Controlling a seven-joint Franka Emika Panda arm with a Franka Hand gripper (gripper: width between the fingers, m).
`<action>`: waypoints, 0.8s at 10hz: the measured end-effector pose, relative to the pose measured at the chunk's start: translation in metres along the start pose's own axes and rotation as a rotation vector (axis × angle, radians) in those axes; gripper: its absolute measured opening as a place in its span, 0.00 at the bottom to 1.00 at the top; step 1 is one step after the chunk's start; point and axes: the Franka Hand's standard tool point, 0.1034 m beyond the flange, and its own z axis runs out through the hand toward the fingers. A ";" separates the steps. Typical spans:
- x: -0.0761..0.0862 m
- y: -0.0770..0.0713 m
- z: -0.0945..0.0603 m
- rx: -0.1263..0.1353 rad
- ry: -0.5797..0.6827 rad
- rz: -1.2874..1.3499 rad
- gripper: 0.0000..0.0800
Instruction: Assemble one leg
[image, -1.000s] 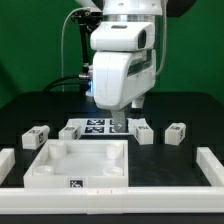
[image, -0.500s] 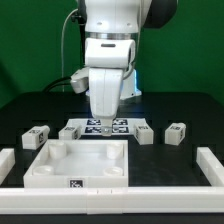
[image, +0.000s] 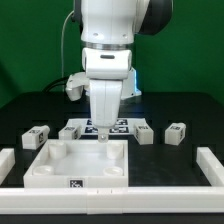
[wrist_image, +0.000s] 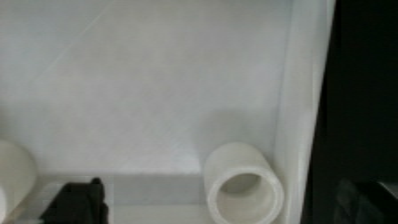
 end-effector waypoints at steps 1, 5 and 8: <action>-0.008 -0.008 0.011 0.013 0.015 -0.008 0.81; -0.027 -0.035 0.044 0.070 0.034 0.036 0.81; -0.023 -0.035 0.046 0.072 0.036 0.036 0.81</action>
Offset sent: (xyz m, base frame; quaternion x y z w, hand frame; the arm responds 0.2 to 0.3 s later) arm -0.0180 -0.0053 -0.0198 0.0046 0.0300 -0.0042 0.9995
